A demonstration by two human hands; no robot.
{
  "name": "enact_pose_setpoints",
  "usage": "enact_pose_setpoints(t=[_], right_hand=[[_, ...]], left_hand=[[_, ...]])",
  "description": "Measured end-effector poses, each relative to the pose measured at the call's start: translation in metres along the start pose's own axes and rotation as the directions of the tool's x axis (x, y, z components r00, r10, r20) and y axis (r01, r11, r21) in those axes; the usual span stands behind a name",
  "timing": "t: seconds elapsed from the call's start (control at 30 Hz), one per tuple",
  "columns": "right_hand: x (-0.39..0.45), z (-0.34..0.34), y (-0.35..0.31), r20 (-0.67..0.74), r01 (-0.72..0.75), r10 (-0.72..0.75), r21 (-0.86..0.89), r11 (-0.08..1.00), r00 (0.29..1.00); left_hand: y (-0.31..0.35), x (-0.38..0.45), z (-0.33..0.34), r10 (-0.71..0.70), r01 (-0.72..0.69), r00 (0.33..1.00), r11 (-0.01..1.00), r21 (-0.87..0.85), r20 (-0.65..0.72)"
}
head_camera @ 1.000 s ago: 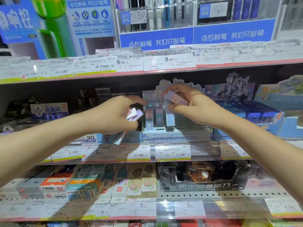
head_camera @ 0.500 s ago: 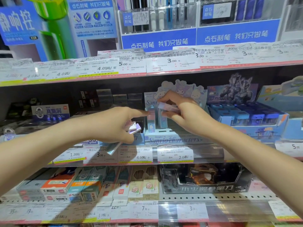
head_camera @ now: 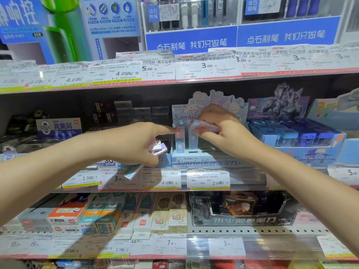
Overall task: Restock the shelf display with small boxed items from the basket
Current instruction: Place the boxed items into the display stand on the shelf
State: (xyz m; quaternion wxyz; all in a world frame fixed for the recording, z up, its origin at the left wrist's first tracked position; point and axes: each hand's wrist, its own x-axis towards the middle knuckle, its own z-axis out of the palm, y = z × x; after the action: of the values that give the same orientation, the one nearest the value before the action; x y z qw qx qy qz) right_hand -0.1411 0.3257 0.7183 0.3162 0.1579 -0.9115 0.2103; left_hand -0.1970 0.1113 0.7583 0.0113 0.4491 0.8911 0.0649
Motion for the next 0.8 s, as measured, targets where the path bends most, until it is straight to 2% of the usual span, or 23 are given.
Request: enact_pose_setpoints(t=[0.23,0.33,0.43,0.53,0.63,0.7,0.73,0.8], right_hand=[[0.001,-0.009,-0.005,0.062,-0.038,0.035,0.037,0.999,0.997],[0.002,-0.013,-0.008,0.099,-0.093,0.086,0.064,0.994,0.991],[0.002,-0.014,-0.012,0.179,-0.185,0.180,0.011,0.983,0.967],[0.000,-0.015,-0.017,0.214,-0.159,0.148,0.034,0.987,0.965],[0.004,-0.020,-0.018,0.230,-0.215,0.197,0.057,0.975,0.953],[0.005,-0.021,-0.018,0.243,-0.278,0.227,0.200,0.940,0.943],[0.005,-0.021,-0.017,0.263,-0.330,0.247,0.345,0.879,0.933],[0.005,-0.020,-0.016,0.315,-0.427,0.291,0.598,0.679,0.904]], left_hand=[[0.001,0.000,-0.001,-0.020,0.020,1.000,1.000,0.001,0.006],[0.002,0.000,-0.002,-0.028,0.029,0.999,1.000,-0.008,0.021],[0.003,0.000,-0.004,-0.033,0.034,0.999,0.999,-0.011,0.024],[0.006,-0.001,-0.005,-0.030,0.031,0.999,0.999,-0.015,0.020],[0.006,-0.001,-0.005,-0.029,0.029,0.999,0.999,-0.019,0.014],[0.006,-0.001,-0.005,-0.036,0.036,0.999,0.999,-0.023,0.006],[0.006,-0.001,-0.004,-0.041,0.041,0.999,0.999,-0.026,0.002],[0.005,-0.001,-0.002,-0.053,0.053,0.999,0.998,-0.026,0.002]])
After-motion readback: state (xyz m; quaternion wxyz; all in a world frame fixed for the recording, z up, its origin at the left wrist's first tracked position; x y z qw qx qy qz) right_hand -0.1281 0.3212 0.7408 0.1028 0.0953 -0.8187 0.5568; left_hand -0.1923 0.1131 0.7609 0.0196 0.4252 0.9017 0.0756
